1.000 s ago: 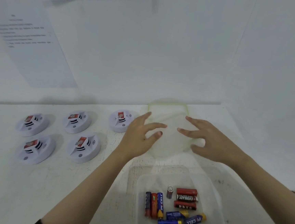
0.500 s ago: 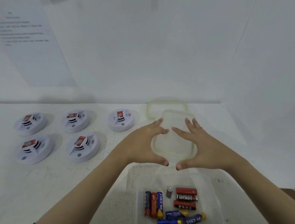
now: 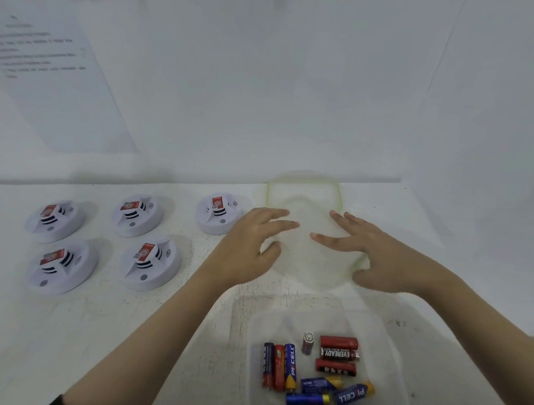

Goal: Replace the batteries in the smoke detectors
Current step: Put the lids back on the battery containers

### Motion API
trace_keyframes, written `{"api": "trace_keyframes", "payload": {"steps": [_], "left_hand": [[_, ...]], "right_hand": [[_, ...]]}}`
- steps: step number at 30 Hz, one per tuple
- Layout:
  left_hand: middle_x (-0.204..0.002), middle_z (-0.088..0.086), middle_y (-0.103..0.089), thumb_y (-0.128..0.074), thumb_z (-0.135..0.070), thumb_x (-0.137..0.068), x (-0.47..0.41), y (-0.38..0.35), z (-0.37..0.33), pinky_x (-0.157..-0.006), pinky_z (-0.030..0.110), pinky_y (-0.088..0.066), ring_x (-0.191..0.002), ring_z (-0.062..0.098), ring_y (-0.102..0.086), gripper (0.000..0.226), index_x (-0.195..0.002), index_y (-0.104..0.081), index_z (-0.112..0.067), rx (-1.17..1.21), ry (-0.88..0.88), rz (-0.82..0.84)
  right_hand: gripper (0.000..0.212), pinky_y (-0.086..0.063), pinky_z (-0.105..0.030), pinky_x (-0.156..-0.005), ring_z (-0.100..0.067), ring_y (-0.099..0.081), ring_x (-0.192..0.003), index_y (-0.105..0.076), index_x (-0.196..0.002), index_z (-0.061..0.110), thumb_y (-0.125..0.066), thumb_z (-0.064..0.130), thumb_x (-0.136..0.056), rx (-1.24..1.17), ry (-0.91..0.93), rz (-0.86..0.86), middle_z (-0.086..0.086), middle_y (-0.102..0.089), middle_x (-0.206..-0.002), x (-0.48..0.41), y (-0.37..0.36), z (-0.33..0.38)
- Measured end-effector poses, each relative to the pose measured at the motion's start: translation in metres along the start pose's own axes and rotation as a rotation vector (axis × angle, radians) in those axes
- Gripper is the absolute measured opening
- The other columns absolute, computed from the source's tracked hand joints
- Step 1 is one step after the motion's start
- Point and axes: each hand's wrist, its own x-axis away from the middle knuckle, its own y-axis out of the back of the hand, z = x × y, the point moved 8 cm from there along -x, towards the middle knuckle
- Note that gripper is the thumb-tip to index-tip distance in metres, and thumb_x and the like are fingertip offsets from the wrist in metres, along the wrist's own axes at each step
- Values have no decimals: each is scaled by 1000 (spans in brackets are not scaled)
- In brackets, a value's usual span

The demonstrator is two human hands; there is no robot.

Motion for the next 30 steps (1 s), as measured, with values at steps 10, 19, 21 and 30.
{"api": "trace_keyframes", "payload": {"steps": [10,19,21,30], "left_hand": [[-151,-1,-38,-72,-43,-76,1,-6,9,-110,21,-20,-140,8,-31,64,-135,-51,-34,-124,-58,104],[-119,12,-68,-54,-54,-80,6,-12,0,-81,34,-52,-108,23,-67,53,-118,-68,-19,-455,-273,-131],[-121,6,-68,-55,-57,-79,5,-5,2,-88,31,-48,-110,15,-65,54,-118,-68,-22,-315,-218,-137],[-144,-12,-37,-60,-14,-76,8,-5,30,-116,24,-14,-139,1,-25,54,-128,-58,-29,101,16,43]], "right_hand": [[81,-4,-36,-116,-8,13,-143,-19,-139,55,-67,56,-74,23,-33,-10,10,7,-157,0,-3,10],[76,-8,-35,-116,-9,9,-144,-30,-139,47,-69,30,-76,0,3,-117,10,-4,-155,-12,-4,7],[75,-8,-35,-118,-8,3,-144,-30,-136,49,-68,24,-76,1,11,-117,15,-5,-150,-12,0,5],[69,-17,-31,-110,-27,-31,-133,-49,-130,39,-44,-7,-79,160,-36,-376,-7,-36,-149,-10,26,-12]]}}
